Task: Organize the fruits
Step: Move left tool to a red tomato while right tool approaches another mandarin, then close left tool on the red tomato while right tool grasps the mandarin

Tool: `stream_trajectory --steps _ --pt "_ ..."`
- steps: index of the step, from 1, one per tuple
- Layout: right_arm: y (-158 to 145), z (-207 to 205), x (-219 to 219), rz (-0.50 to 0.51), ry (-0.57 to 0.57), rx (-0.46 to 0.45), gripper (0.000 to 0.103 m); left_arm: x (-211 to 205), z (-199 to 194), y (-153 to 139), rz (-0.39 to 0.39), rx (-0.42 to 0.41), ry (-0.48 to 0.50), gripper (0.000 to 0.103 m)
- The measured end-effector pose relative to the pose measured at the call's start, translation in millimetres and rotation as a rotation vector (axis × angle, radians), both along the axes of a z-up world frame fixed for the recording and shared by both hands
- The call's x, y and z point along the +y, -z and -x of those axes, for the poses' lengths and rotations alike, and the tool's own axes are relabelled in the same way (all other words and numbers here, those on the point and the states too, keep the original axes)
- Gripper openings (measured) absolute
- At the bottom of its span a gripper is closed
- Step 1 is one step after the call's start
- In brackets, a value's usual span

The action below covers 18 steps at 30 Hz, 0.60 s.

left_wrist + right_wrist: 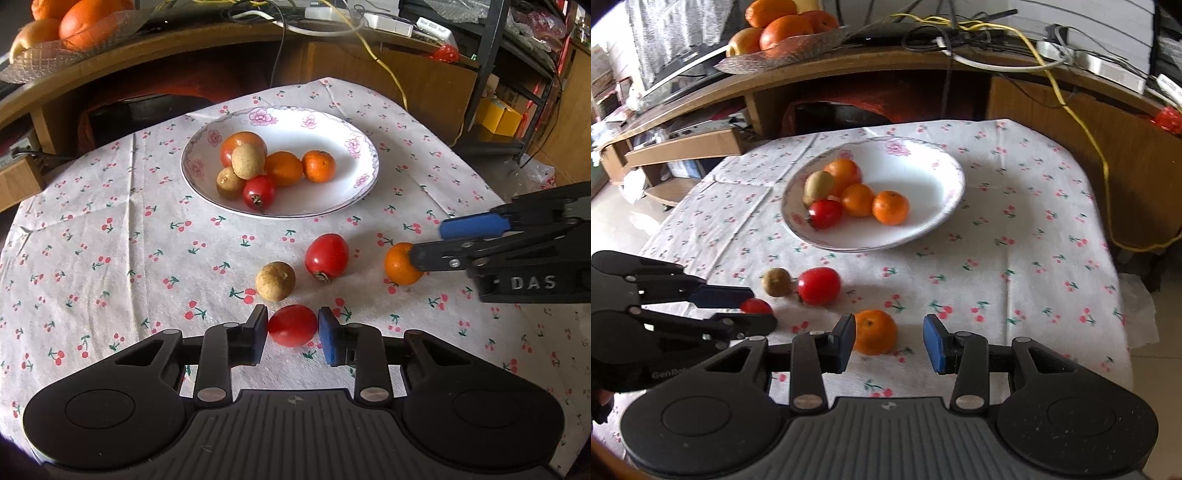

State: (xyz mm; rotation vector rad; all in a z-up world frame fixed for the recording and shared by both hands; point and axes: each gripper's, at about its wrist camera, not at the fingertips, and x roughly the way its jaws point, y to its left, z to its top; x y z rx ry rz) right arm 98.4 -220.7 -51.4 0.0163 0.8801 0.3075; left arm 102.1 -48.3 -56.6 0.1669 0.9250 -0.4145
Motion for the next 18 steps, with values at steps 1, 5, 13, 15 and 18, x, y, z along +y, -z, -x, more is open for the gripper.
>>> stream_trajectory --steps 1,5,13,15,18 --pt "1 -1 3 0.000 -0.011 0.005 0.041 0 1 0 0.001 0.000 0.004 0.038" --pt "11 -8 13 0.012 -0.035 0.035 0.041 -1 2 1 -0.002 0.005 0.008 0.039" --pt "20 -15 14 0.025 -0.020 0.055 0.041 -3 1 7 -0.017 0.007 0.018 0.045" --pt "19 -15 15 0.033 -0.021 0.056 0.041 -3 1 8 -0.018 0.007 0.018 0.045" --pt "18 -15 16 0.044 -0.020 0.059 0.037 -3 2 8 -0.023 0.008 0.017 0.045"
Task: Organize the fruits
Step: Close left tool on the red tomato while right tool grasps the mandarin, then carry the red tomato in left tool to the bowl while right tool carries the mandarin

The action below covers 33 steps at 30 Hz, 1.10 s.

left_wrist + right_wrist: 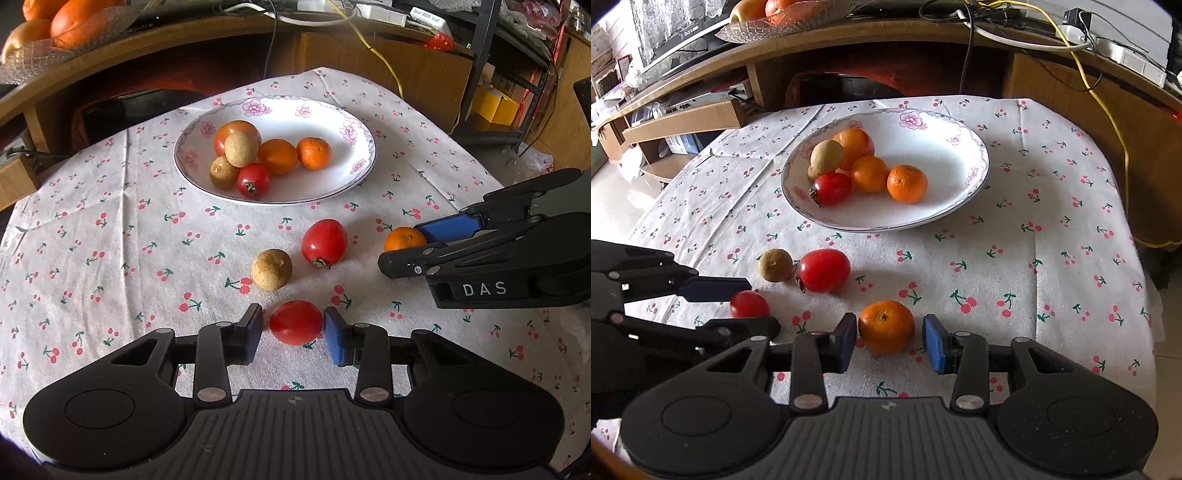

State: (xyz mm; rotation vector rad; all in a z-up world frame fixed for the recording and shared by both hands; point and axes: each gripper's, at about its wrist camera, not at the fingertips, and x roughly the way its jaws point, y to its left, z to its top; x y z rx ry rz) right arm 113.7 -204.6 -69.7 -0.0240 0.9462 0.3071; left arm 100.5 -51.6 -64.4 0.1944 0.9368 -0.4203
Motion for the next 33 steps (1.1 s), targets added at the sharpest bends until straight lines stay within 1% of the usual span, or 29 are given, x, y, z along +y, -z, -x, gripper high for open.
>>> stream_trajectory --steps 2,3,4,10,19,26,33 --pt "-1 1 0 -0.007 -0.002 0.004 0.034 0 1 0 -0.003 0.002 0.000 0.042" --pt "-1 1 1 -0.002 -0.003 0.004 0.034 0 1 -1 -0.008 0.001 0.002 0.038" --pt "-1 2 1 0.003 -0.005 0.004 0.034 -1 2 -1 -0.009 0.002 0.004 0.037" --pt "-6 5 5 0.001 -0.015 -0.001 0.033 -2 3 -4 -0.011 0.007 0.006 0.036" --pt "-21 4 8 -0.019 -0.013 -0.041 0.033 -1 -3 -23 0.026 -0.037 -0.020 0.036" --pt "-34 -3 7 -0.038 0.013 -0.078 0.033 -5 -12 -38 0.055 -0.075 -0.032 0.036" --pt "-43 -13 3 -0.050 0.039 -0.102 0.033 -9 -23 -45 0.061 -0.102 -0.040 0.036"
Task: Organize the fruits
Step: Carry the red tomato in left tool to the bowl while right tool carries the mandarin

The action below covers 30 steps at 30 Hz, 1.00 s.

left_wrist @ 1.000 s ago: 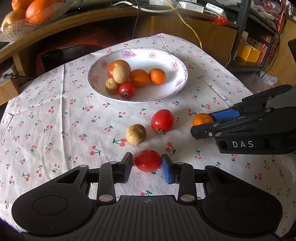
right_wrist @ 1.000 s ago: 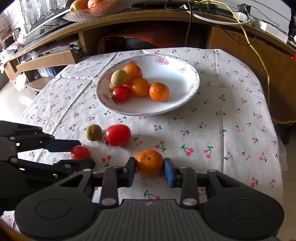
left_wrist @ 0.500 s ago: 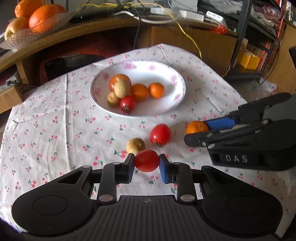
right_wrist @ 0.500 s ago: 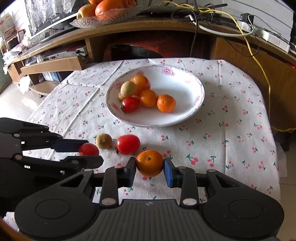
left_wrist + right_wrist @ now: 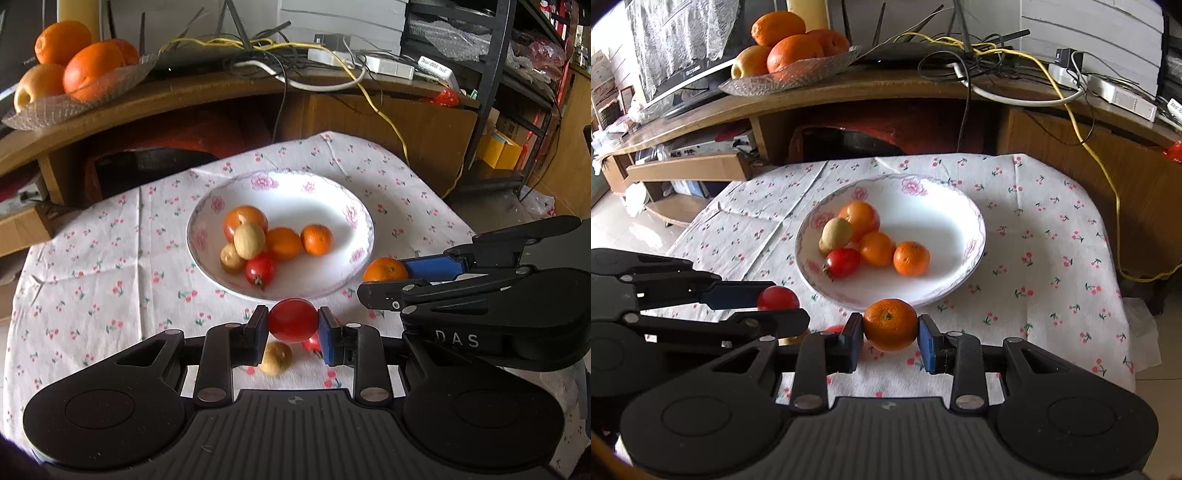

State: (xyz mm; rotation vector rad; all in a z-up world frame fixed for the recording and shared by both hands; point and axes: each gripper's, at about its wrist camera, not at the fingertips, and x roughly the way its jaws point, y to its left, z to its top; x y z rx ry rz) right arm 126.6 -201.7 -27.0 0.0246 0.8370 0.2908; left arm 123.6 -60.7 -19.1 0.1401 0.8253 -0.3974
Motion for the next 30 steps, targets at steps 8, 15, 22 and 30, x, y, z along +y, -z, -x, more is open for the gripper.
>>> stream_trajectory --steps 8,15,22,30 --pt "1 -23 -7 -0.023 0.035 -0.006 0.033 -5 -25 -1 0.003 -0.014 -0.014 0.035" --pt "11 -46 -10 -0.011 0.063 0.006 0.033 -7 -49 10 0.003 0.002 -0.027 0.035" --pt "17 -59 -9 0.000 0.058 -0.005 0.033 -6 -60 15 0.004 0.009 -0.041 0.035" --pt "21 -68 -8 0.011 0.048 -0.018 0.033 -6 -68 19 0.002 0.004 -0.056 0.035"
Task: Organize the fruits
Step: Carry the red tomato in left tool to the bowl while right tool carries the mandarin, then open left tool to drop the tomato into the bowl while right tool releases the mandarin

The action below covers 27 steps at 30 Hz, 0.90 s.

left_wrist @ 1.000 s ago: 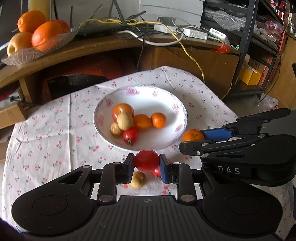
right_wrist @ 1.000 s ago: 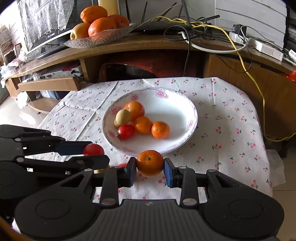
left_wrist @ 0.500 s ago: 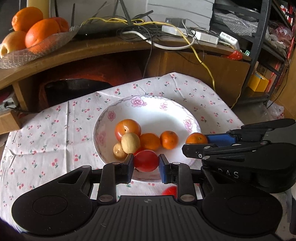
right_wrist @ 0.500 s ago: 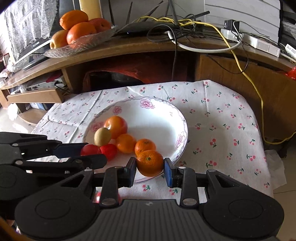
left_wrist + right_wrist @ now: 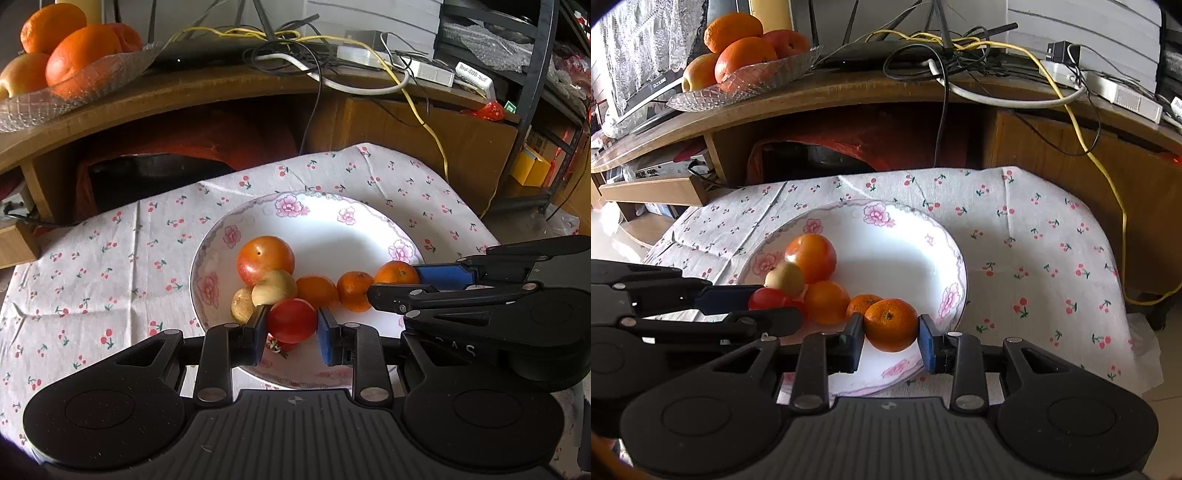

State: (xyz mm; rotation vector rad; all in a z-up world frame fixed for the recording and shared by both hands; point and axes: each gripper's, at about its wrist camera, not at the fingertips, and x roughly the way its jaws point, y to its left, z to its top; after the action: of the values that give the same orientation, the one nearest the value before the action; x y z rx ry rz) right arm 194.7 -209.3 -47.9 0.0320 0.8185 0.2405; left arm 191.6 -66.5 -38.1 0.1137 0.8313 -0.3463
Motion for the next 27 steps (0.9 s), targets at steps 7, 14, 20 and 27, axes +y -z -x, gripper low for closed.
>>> stream_trajectory --steps 7,14,20,27 --pt "-0.1 -5.4 0.2 0.008 0.000 -0.015 0.034 -0.1 -6.1 1.0 0.004 -0.002 -0.013 0.036" --pt "-0.5 -6.5 -0.9 -0.002 0.004 -0.010 0.034 0.7 -7.5 0.2 -0.001 0.000 -0.022 0.041" --pt "-2.2 -6.4 -2.2 -0.013 0.009 -0.008 0.034 1.9 -6.8 -1.4 0.002 -0.003 -0.029 0.044" --pt "-5.5 -5.3 -5.5 -0.030 0.027 -0.011 0.035 2.1 -4.6 -6.0 0.010 -0.014 -0.036 0.048"
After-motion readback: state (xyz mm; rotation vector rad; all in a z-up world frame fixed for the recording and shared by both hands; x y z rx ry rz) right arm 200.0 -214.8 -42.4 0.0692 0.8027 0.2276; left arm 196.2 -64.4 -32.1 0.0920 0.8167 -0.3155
